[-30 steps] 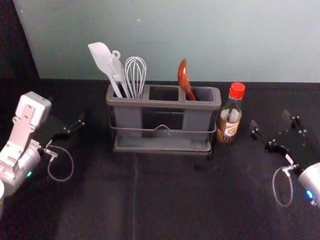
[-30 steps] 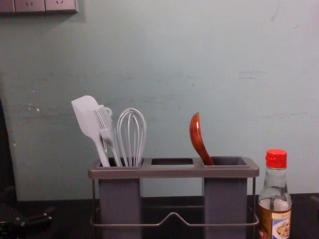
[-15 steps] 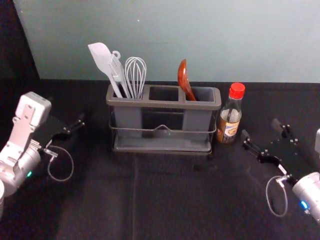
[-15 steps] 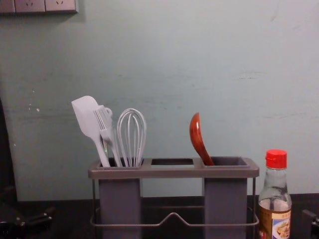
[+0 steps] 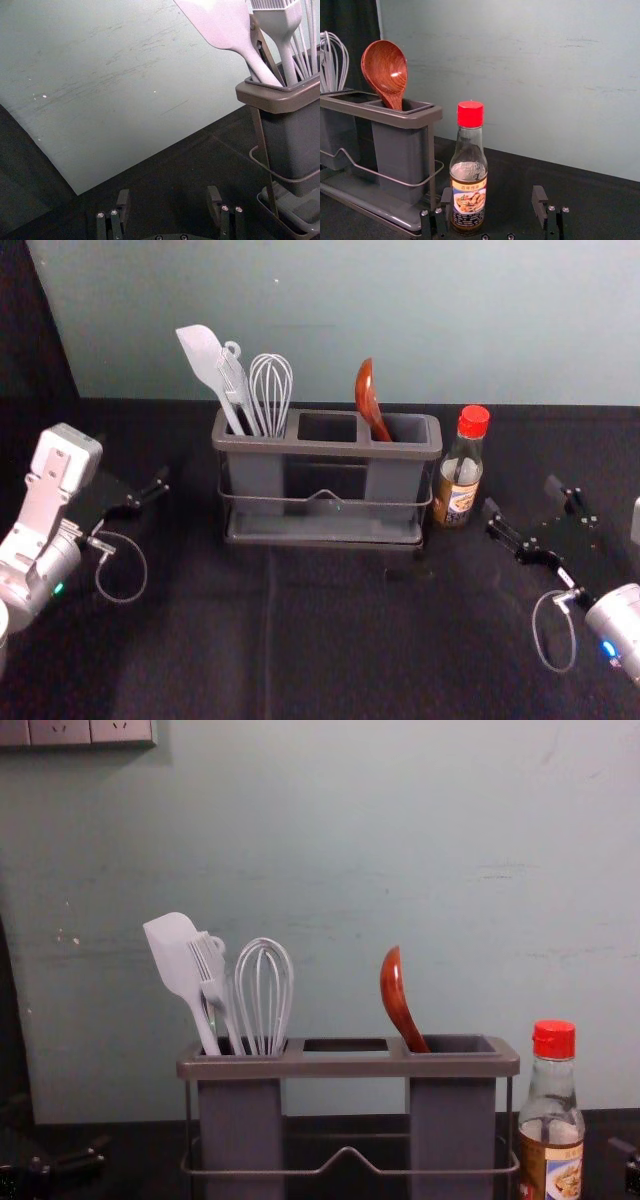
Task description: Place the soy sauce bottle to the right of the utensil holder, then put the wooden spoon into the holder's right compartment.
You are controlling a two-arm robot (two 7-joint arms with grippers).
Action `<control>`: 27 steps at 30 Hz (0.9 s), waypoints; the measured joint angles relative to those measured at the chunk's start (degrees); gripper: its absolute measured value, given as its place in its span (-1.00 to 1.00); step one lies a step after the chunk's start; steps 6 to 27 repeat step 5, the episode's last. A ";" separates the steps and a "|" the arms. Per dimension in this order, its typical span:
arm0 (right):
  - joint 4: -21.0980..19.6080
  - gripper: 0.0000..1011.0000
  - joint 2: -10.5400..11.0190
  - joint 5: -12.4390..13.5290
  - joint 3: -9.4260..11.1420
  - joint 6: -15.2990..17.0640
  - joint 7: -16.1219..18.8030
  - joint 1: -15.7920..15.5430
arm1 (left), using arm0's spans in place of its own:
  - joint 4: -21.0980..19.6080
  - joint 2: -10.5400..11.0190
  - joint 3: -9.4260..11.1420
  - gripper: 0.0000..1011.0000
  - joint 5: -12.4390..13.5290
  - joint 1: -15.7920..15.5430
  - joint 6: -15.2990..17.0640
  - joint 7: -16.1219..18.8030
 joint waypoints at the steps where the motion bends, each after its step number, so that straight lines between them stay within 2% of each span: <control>1: -0.01 0.98 0.00 0.00 0.00 0.00 -0.01 0.00 | 0.00 0.00 0.00 0.99 0.00 0.00 0.00 0.00; 27: -0.05 0.98 0.00 -0.01 0.03 0.02 -0.06 -0.03 | 0.00 0.00 0.00 0.99 0.00 0.00 0.00 0.00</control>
